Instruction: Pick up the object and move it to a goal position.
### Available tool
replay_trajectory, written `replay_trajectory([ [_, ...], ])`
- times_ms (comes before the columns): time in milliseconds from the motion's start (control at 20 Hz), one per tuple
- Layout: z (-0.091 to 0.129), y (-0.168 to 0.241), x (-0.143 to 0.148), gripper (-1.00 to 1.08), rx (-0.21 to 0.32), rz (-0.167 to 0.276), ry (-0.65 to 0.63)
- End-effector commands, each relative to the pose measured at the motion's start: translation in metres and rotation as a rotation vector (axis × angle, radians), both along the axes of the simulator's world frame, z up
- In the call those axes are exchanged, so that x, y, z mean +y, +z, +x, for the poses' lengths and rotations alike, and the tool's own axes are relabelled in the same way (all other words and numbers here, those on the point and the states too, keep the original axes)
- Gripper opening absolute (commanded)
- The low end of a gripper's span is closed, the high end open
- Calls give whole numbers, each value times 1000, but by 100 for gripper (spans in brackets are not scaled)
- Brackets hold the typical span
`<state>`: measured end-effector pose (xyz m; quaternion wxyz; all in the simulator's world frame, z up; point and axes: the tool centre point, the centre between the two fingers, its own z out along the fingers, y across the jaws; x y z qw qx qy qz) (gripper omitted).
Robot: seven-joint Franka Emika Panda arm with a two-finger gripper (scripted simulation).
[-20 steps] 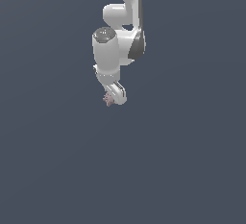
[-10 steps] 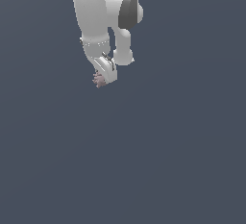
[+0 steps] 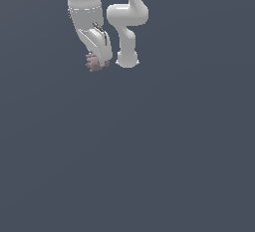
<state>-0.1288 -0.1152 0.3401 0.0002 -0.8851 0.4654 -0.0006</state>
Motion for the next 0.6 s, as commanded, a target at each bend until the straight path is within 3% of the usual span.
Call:
replay_trajectory([
  [0, -3, 15, -4, -100, 1, 0, 1],
  [550, -4, 38, -12, -100, 1, 0, 2],
])
